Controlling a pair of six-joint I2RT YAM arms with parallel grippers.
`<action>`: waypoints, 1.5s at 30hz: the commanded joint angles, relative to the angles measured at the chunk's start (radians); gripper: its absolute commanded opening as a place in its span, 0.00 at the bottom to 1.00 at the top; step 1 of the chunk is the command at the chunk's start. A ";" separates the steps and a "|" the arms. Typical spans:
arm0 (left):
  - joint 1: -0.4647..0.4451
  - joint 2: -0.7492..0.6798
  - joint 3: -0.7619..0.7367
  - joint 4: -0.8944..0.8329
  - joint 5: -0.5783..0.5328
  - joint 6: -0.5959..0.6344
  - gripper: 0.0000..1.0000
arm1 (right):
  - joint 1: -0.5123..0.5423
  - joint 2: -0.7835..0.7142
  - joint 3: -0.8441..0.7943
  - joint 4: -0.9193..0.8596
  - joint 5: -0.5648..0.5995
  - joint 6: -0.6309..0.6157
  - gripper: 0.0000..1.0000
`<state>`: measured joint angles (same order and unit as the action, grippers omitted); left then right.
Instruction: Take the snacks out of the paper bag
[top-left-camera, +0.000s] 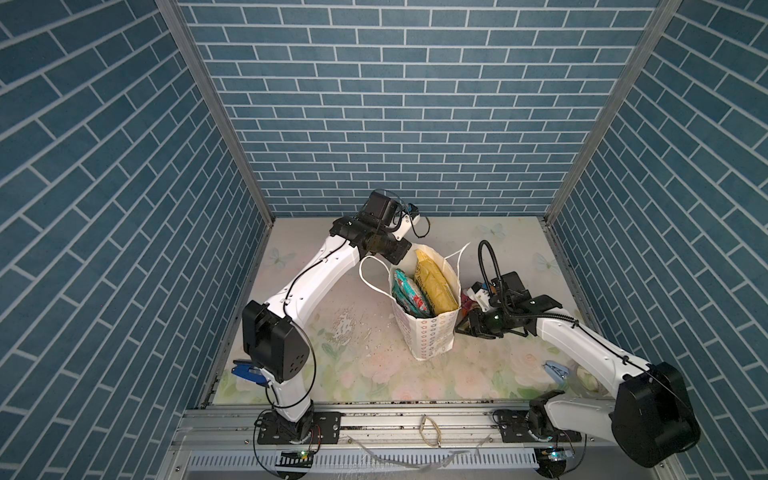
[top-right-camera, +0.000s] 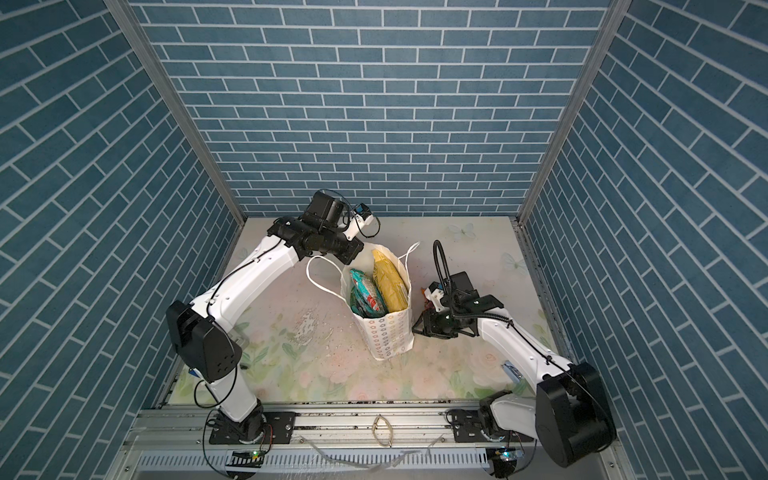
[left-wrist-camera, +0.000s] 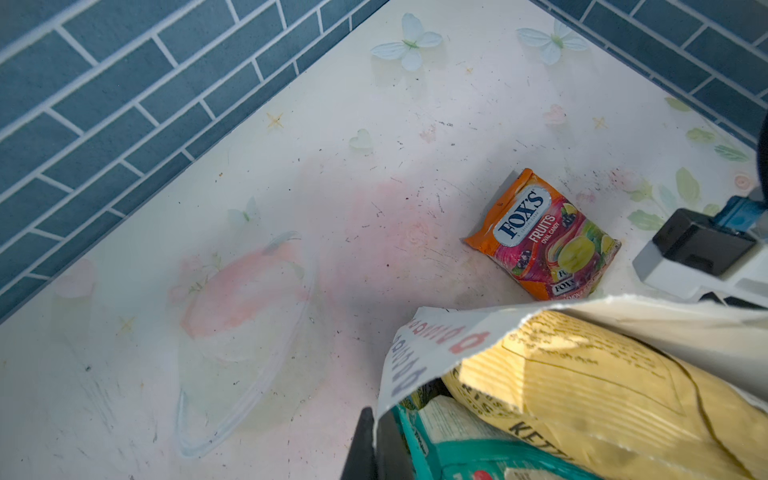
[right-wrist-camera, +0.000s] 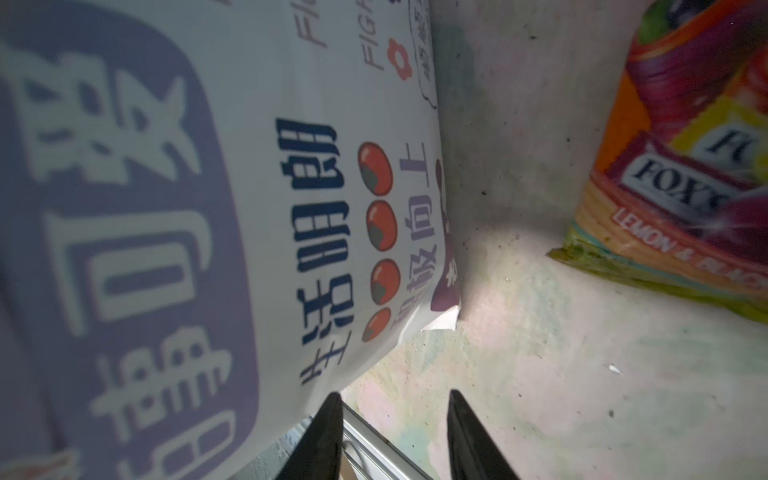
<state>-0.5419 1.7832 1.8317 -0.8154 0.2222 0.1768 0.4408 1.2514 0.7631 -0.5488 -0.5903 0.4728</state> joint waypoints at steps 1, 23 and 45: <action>0.020 0.037 0.065 0.021 0.021 0.034 0.05 | 0.012 0.023 -0.006 0.083 -0.014 0.056 0.42; 0.039 0.126 0.208 0.017 0.043 0.040 0.23 | 0.006 -0.022 0.083 0.050 0.176 0.012 0.43; 0.007 -0.119 0.254 -0.010 -0.286 0.001 0.28 | -0.111 -0.121 0.142 0.025 0.221 -0.043 0.45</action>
<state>-0.5133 1.7058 2.0583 -0.7525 -0.0177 0.2008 0.3389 1.1465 0.8612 -0.5022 -0.3805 0.4751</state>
